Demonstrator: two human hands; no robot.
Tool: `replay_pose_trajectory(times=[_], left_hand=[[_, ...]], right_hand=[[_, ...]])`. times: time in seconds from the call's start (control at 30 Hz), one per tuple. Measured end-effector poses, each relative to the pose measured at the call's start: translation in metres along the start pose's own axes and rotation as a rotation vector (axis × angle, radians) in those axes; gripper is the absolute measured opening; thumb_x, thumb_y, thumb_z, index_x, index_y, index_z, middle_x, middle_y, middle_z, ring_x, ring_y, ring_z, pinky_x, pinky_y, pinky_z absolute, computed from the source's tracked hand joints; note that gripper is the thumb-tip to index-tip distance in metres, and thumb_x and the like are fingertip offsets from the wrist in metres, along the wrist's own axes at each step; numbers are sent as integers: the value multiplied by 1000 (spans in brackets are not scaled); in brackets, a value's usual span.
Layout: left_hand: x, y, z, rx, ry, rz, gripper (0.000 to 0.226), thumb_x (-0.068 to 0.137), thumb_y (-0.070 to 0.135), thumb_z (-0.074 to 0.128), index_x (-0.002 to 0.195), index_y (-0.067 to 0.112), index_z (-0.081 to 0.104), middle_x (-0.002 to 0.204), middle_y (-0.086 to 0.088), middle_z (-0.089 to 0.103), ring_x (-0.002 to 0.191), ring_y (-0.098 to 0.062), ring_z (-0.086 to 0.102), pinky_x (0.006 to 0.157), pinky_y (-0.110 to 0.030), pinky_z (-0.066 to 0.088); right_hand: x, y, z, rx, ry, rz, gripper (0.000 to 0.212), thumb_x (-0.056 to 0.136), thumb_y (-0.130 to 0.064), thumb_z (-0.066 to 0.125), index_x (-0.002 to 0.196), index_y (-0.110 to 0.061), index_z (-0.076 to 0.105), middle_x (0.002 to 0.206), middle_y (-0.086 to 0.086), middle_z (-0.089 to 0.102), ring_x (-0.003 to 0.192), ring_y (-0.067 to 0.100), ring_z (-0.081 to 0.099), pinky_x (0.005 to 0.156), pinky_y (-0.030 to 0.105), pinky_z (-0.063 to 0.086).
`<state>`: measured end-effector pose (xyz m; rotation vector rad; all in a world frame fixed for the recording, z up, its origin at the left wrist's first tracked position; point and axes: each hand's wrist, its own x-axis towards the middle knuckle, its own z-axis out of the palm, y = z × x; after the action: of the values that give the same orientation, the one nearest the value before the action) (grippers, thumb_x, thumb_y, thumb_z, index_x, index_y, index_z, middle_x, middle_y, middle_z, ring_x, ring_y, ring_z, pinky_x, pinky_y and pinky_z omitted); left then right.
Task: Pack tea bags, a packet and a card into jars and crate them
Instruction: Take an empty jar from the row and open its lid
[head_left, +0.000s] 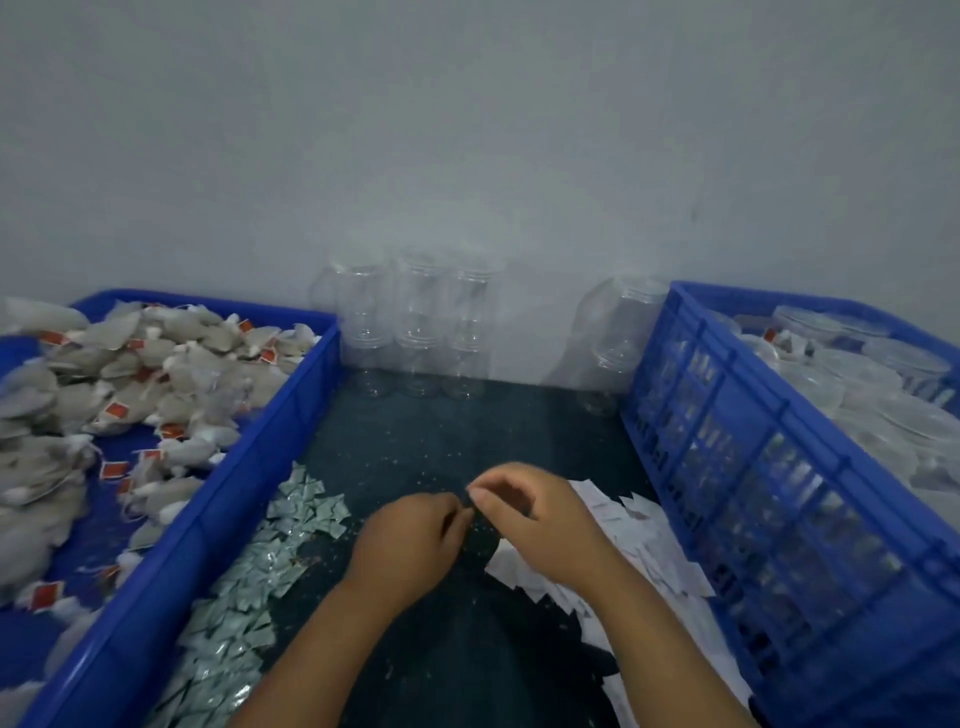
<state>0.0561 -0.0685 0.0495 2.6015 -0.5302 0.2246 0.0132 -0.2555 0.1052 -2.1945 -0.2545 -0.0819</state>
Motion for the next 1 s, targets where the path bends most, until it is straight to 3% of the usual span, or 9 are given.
replay_pose_trajectory(times=[0.13, 0.2, 0.27, 0.37, 0.5, 0.63, 0.77, 0.83, 1.0], left_hand=[[-13, -37, 19, -114, 136, -129, 50, 104, 52, 52, 65, 21, 52, 57, 6, 53, 54, -11, 53, 55, -35, 46], [-12, -43, 24, -219, 148, -154, 52, 102, 55, 51, 65, 19, 50, 56, 3, 53, 55, -15, 54, 55, -34, 43], [-9, -47, 26, -336, 158, -181, 53, 101, 55, 52, 64, 18, 48, 56, 1, 53, 55, -17, 54, 53, -35, 43], [-8, -54, 32, -359, 171, -163, 53, 100, 56, 52, 63, 20, 45, 56, 3, 50, 53, -14, 51, 49, -28, 36], [-8, -57, 38, -229, 153, -114, 53, 96, 65, 41, 63, 23, 44, 58, 4, 50, 63, -12, 55, 53, -25, 37], [-5, -59, 41, -218, 148, -120, 54, 94, 68, 38, 67, 22, 47, 60, 5, 53, 66, -12, 57, 57, -26, 42], [-6, -62, 41, -240, 168, -140, 56, 89, 76, 44, 67, 25, 50, 61, 9, 56, 72, -6, 59, 54, -18, 40], [-5, -61, 42, -232, 171, -145, 56, 87, 79, 47, 64, 28, 50, 61, 10, 56, 75, -5, 59, 53, -15, 38], [-4, -59, 37, -208, 176, -151, 60, 91, 77, 46, 61, 26, 46, 55, 8, 52, 60, -10, 55, 51, -21, 37]], right_hand=[[17, 39, 27, 30, 54, 147, 12, 104, -43, 71, 116, -43, 73, 113, -28, 72, 109, -6, 67, 96, 23, 55], [40, 47, 26, 27, 25, 227, 39, 101, -47, 74, 137, -38, 64, 125, -25, 67, 115, -6, 65, 105, 30, 56], [75, 47, 19, 9, 31, 284, 63, 99, -51, 76, 154, -34, 49, 137, -16, 59, 123, 3, 61, 99, 28, 53], [145, 39, 6, 86, 140, 324, 79, 97, -52, 78, 162, -29, 40, 150, -5, 53, 125, 12, 57, 83, 22, 49], [235, 30, -3, 106, 345, 288, 100, 92, -46, 85, 168, -21, 27, 171, 2, 38, 150, 24, 46, 116, 38, 45], [293, 35, -8, 148, 457, 320, 122, 88, -43, 90, 173, -24, 5, 173, 8, 36, 156, 32, 40, 122, 43, 40], [312, 40, -6, 50, 409, 337, 104, 84, -56, 89, 164, -18, 34, 152, 8, 54, 148, 35, 48, 116, 46, 46], [304, 34, -7, 38, 497, 273, 100, 82, -60, 89, 160, -18, 43, 148, 6, 56, 141, 30, 53, 118, 48, 47], [226, 12, -4, 283, 614, 28, 86, 85, -48, 92, 150, -21, 42, 148, -2, 48, 138, 15, 50, 106, 19, 44]])
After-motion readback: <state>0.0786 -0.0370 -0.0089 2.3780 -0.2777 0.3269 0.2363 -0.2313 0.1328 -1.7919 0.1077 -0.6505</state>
